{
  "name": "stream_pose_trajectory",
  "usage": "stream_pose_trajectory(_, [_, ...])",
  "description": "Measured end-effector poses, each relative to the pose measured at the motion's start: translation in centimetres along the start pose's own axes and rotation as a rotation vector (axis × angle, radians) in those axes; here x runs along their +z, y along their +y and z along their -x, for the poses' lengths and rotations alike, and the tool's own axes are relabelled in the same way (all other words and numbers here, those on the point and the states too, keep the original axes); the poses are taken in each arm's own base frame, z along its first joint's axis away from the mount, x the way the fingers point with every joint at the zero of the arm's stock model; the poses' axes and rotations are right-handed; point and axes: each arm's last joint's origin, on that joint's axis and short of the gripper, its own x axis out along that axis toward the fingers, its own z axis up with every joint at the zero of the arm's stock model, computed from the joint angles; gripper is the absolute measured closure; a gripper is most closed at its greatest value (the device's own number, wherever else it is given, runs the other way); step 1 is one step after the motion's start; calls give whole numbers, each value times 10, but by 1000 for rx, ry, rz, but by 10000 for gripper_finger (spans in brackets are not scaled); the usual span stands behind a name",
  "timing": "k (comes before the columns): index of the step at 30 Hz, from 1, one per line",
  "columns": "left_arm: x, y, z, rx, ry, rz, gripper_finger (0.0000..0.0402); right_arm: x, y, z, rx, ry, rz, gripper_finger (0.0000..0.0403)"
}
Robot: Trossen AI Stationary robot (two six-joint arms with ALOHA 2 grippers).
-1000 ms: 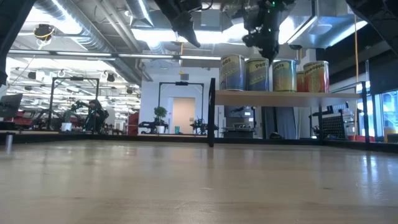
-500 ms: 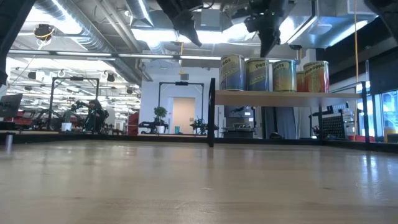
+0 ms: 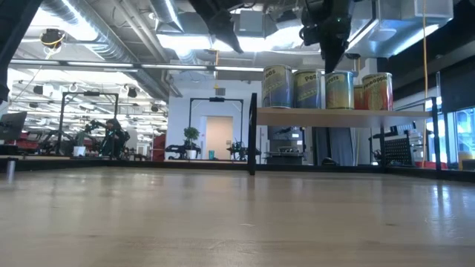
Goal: Pick and place cans onto a shelf
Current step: Adjust the canned goods on the shelf
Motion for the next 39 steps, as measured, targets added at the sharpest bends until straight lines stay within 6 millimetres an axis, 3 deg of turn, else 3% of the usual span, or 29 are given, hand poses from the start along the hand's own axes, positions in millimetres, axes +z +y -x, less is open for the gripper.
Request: stream_pose_trajectory(39, [5,-4,0,21,-12,-12,376,-10,9,-3,43,64,-14,400])
